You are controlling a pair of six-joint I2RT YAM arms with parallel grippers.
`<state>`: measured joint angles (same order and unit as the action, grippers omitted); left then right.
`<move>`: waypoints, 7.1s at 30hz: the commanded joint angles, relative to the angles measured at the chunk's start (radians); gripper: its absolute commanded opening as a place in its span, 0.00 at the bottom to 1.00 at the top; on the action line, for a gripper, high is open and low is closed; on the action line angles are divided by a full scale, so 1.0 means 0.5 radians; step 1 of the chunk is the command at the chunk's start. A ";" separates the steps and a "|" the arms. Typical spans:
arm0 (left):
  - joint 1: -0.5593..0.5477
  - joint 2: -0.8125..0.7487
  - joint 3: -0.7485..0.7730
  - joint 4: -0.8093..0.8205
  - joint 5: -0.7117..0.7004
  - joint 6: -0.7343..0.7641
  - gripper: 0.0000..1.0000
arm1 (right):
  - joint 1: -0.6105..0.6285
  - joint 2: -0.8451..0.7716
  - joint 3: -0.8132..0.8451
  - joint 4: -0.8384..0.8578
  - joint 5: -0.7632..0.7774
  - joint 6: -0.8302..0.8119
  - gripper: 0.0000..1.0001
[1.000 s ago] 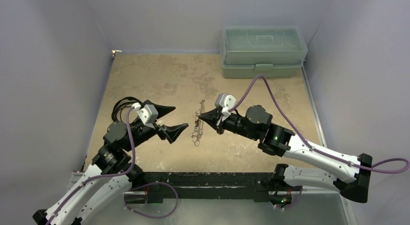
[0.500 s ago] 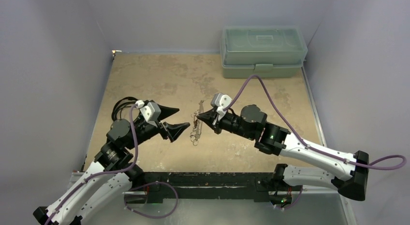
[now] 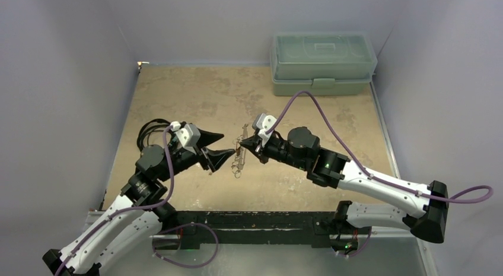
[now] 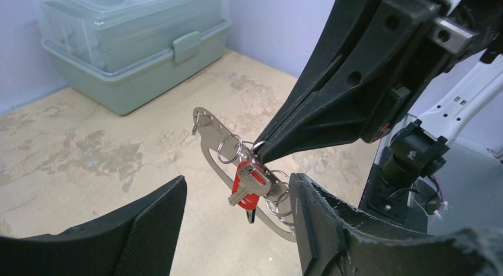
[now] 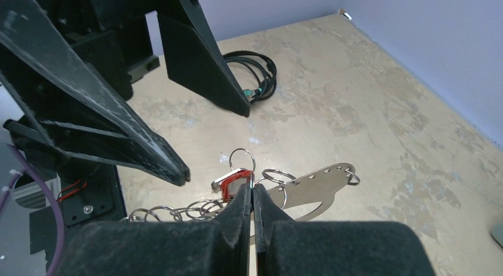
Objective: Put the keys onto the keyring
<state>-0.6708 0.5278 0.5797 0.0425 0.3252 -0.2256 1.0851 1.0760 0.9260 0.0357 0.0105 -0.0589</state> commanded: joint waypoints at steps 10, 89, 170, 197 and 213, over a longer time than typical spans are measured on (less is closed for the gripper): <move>-0.012 0.055 -0.036 0.118 0.061 -0.026 0.58 | 0.003 0.011 0.125 0.095 -0.089 0.035 0.00; -0.009 -0.114 -0.007 0.098 0.530 0.207 0.43 | 0.008 -0.132 0.093 -0.155 -0.727 -0.188 0.00; -0.011 -0.028 -0.142 0.421 0.957 -0.006 0.00 | 0.008 -0.216 0.087 -0.013 -0.852 -0.229 0.00; -0.011 0.005 -0.089 0.238 0.833 0.142 0.00 | 0.008 0.055 0.554 -0.819 -0.859 -0.547 0.36; -0.011 0.006 -0.090 0.244 0.833 0.131 0.00 | 0.011 0.173 0.603 -0.853 -0.891 -0.563 0.00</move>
<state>-0.6746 0.5339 0.5083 0.1257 0.7391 -0.1715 1.0882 1.1538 1.1908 -0.4057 -0.4252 -0.3317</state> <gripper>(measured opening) 0.014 0.070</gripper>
